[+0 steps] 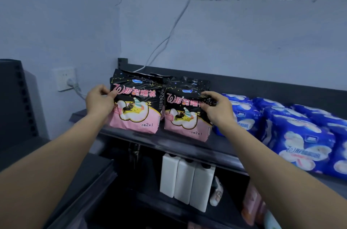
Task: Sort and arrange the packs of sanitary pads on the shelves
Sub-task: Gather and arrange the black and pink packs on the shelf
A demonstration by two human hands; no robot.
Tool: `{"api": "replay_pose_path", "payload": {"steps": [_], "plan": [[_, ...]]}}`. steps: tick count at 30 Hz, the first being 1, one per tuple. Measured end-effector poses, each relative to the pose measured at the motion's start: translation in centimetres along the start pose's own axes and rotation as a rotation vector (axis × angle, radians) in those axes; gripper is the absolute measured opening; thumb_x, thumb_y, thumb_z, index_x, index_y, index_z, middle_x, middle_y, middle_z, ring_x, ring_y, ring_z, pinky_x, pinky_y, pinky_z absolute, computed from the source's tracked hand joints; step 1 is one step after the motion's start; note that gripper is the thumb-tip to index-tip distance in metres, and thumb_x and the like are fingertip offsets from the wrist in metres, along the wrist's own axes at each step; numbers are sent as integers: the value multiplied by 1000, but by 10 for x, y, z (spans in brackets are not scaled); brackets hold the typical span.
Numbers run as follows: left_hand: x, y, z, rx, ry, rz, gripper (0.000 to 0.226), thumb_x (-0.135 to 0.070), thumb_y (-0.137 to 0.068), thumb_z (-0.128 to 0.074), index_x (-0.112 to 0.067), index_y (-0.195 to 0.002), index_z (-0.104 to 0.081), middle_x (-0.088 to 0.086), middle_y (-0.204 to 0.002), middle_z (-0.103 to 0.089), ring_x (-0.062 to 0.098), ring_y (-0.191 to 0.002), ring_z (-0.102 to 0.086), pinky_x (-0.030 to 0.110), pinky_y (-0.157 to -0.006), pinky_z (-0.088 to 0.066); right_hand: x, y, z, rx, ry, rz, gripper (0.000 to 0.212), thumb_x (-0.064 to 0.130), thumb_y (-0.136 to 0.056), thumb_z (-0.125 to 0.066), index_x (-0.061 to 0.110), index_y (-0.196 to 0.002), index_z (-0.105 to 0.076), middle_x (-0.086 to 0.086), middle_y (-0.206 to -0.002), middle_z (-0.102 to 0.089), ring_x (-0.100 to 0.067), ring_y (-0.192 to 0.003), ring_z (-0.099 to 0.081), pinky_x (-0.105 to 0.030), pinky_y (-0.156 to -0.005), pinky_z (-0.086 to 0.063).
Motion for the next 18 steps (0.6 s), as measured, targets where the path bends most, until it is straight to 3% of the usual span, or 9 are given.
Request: {"api": "replay_pose_path", "payload": {"steps": [3,16,18], "plan": [[10,-9,-17,-19,-12,10,37,-14,-88,-67,-18,-61,-42,1,-65,-49,19,-73,-48,35,-69,-42,-13,-17,-9,18,12,2,36,12,-83,-73,36,-109,-68,2,-114,-68,-22,-102,-64,-45,-85,-56],[57,-66,-82,95,-4,108,34,-13,-88,-68,-17,-63,-46,4,-68,-54,23,-75,-55,48,-77,-53,-51,-64,-37,45,68,-17,36,6,-84,-70,30,-109,-68,6,-108,-68,-17,-102,-64,-41,-93,-53],[64,-72,-90,107,-30,107,31,-14,-87,-69,-18,-64,-49,5,-71,-58,30,-77,-61,49,-80,-53,-54,-65,-40,47,80,-17,35,6,-87,-68,28,-115,-66,7,-108,-65,-16,-103,-62,-39,-94,-52]]}}
Point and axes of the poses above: each hand's wrist, its own y-axis away from the middle knuckle, its own z-axis out of the back of the hand, x = y × z, the point moved 9 cm from there along -y, towards the middle knuckle
